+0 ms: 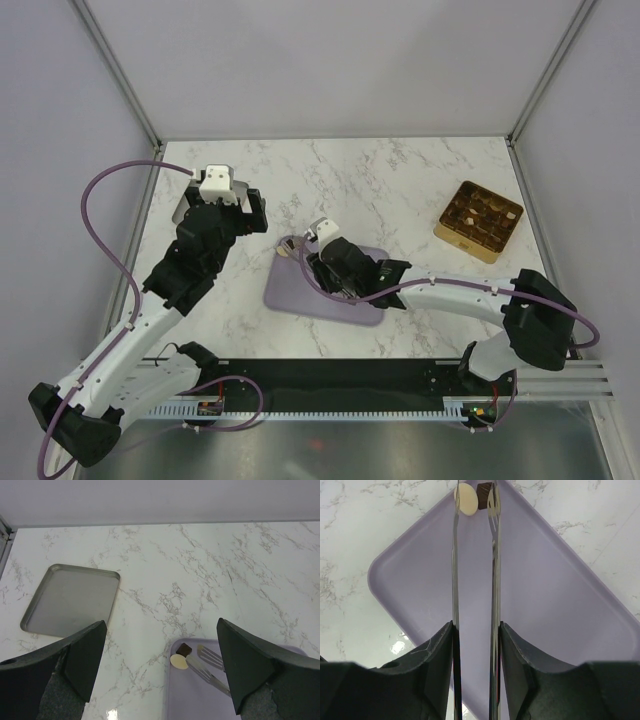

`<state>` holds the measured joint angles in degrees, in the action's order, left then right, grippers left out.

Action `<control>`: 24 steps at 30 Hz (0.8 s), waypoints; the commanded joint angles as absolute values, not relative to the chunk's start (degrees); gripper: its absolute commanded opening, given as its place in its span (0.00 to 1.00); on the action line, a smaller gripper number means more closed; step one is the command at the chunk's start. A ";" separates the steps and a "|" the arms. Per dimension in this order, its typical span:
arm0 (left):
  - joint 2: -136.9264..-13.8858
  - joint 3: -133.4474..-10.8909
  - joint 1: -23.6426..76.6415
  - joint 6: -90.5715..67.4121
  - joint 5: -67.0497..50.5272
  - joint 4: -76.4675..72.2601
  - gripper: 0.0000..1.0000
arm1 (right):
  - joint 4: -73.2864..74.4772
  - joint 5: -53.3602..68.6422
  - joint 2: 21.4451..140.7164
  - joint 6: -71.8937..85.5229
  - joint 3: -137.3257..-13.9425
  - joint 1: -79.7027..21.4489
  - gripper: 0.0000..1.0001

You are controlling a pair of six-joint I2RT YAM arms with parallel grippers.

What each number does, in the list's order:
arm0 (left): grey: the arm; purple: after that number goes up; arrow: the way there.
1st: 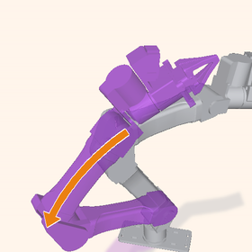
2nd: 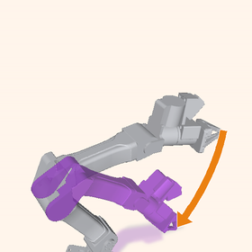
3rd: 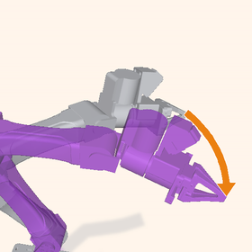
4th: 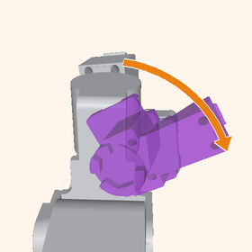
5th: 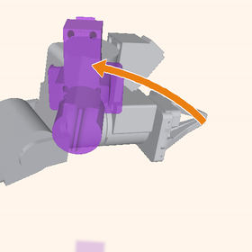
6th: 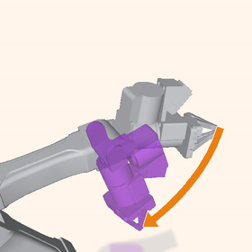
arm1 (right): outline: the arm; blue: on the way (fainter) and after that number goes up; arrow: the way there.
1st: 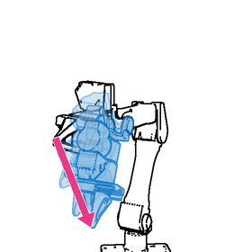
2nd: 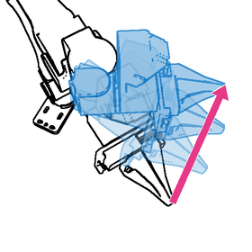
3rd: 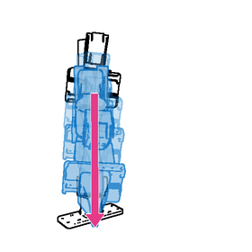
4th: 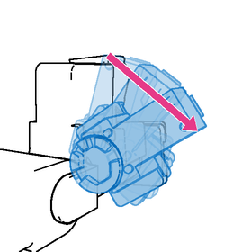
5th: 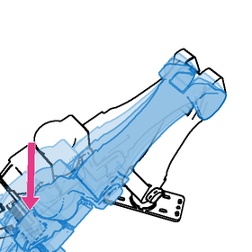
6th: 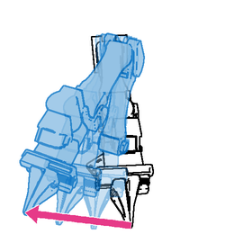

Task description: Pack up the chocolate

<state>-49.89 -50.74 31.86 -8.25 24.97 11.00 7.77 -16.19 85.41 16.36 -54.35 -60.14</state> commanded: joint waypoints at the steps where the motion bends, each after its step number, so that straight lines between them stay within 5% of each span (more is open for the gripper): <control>1: -49.57 -52.21 31.73 -6.33 26.37 10.28 1.00 | 3.96 -15.30 86.65 15.64 -55.81 -61.26 0.48; 24: -49.31 -52.29 31.73 -6.33 26.46 10.28 1.00 | 3.34 -16.61 92.64 14.85 -57.83 -62.75 0.49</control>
<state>-49.87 -50.74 31.86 -8.25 24.99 11.00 6.31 -16.40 92.55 15.16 -55.02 -62.41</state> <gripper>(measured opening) 0.993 0.493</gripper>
